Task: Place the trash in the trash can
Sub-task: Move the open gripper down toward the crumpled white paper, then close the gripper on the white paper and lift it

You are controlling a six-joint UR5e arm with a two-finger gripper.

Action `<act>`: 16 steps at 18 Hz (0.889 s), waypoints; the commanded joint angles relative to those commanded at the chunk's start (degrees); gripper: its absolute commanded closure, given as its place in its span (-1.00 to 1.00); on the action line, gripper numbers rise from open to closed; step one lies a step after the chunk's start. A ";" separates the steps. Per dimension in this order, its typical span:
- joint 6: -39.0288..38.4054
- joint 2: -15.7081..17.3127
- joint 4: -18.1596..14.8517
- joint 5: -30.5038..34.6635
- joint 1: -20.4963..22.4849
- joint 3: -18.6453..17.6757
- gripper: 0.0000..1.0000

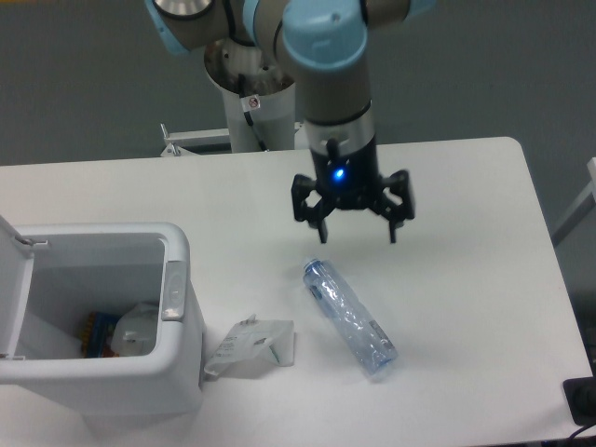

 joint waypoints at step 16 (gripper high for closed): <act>9.26 -14.42 9.66 -12.33 -1.23 -4.14 -1.00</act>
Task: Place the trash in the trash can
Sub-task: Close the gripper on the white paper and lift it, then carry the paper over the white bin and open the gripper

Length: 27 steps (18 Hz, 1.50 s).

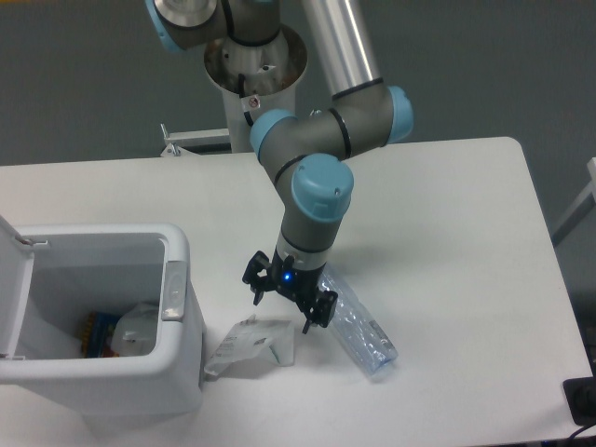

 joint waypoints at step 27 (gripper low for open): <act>-36.90 14.66 2.56 -15.29 4.93 15.47 1.00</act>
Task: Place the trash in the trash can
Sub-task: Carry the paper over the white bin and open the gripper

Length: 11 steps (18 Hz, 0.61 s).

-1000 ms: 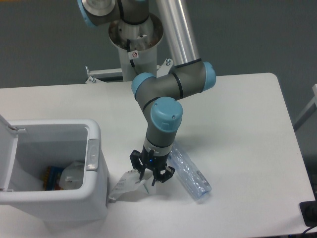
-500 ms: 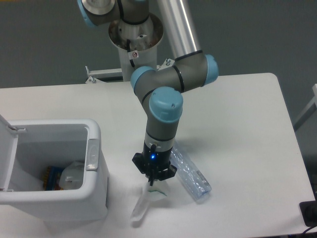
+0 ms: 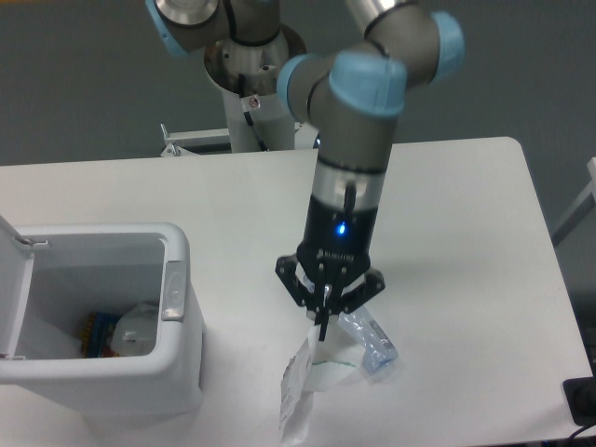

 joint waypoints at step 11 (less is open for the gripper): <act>-7.84 6.87 0.00 -1.76 -13.80 -4.91 0.92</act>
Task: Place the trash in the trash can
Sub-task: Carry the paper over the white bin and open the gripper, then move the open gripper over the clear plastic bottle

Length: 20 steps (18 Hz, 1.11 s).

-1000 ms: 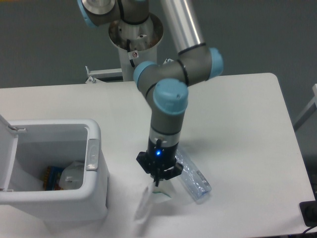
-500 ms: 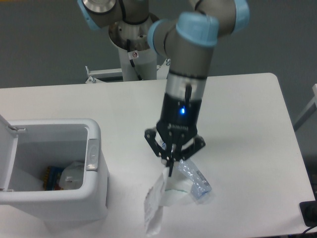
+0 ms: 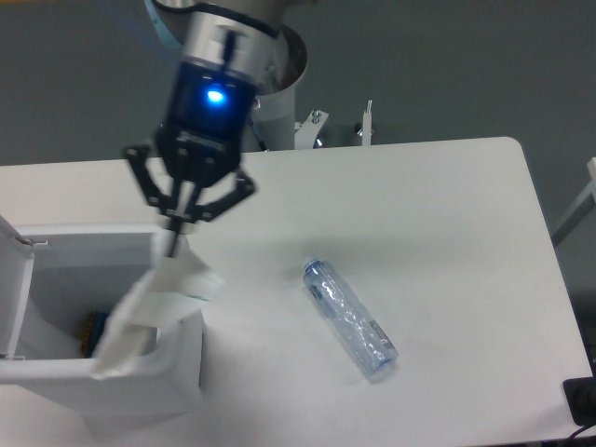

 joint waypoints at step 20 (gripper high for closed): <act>-8.17 -9.91 -4.22 8.68 14.93 -0.19 -1.00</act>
